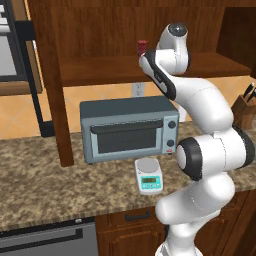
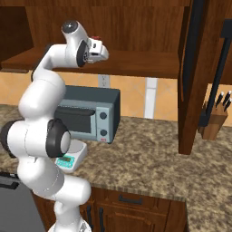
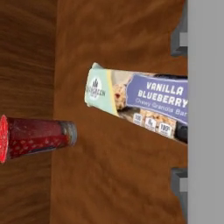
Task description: Pick the bar and place it on the digital scale for weighing, and close the cabinet.
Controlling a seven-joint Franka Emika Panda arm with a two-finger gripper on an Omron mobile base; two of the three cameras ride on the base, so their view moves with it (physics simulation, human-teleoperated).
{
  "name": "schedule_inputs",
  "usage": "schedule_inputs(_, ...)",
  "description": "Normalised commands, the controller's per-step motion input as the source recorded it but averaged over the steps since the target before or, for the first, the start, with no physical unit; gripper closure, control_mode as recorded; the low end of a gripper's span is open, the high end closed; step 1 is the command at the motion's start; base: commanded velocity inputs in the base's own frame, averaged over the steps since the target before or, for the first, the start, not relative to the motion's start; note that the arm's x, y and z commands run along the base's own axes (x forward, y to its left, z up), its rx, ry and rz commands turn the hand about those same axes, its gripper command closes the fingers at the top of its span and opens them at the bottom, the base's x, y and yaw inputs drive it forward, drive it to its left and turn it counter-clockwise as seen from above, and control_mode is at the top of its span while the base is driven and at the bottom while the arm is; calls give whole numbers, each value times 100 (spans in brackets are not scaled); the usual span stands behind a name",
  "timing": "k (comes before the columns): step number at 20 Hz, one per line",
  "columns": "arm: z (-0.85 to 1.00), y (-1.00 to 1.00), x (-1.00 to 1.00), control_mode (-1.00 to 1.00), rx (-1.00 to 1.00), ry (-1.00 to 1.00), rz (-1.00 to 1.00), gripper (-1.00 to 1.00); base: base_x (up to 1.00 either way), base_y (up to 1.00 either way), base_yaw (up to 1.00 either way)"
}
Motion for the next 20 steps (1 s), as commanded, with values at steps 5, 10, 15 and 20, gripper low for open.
schedule_inputs(5, -1, 0, 46, -100, 0, 0, 0, 100, 0, 0, 0)
schedule_inputs(10, -17, 0, 6, -100, 0, -10, 0, 100, 0, 0, 0)
schedule_inputs(15, -16, 6, -73, -100, 0, -26, 4, 100, 0, 0, 0)
schedule_inputs(20, -1, 2, -100, -100, 0, -28, 0, 100, 0, 0, 0)
